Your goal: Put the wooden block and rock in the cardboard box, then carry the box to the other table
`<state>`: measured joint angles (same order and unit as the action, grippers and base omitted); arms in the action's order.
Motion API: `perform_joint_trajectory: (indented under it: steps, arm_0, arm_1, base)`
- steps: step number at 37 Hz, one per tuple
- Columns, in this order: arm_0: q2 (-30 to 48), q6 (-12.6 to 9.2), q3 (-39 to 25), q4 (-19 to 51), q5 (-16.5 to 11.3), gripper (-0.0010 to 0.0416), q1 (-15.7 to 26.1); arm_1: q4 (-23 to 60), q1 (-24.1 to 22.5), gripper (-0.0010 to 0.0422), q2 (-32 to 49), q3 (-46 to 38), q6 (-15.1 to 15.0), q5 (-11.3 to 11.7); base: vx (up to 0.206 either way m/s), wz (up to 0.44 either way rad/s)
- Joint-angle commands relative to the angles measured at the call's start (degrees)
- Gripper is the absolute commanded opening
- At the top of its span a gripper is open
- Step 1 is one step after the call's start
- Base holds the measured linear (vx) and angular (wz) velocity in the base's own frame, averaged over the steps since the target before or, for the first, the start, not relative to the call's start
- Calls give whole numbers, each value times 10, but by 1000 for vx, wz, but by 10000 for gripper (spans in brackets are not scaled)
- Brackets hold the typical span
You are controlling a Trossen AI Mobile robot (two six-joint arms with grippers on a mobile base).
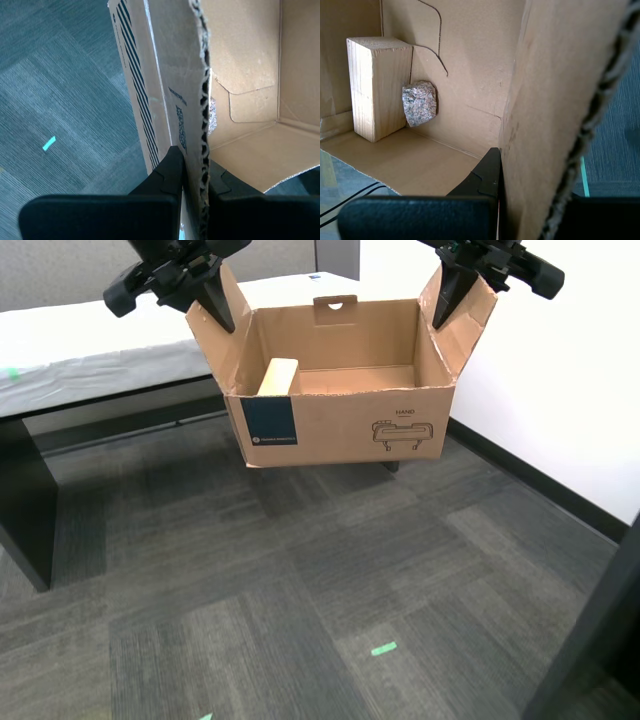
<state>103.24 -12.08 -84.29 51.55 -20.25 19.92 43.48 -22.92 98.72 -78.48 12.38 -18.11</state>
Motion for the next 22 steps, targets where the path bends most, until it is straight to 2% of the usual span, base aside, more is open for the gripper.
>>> perform_joint_trajectory:
  steps: [1,12,22]
  arm_0:
    - [0,-14,-1,-1,-5,-1,1]
    - [0,-30,-1,-1,-5,-1,2]
    - [0,-30,-1,-1,-5,-1,3]
  arm_1:
    - [-3,-1,0,0,-1,-9,-8]
    - [0,-1,0,0,-1,-30,-8]
    - [11,-1,0,0,-1,-38,-8]
  base:
    - [174,135]
    - [178,199]
    - [182,249]
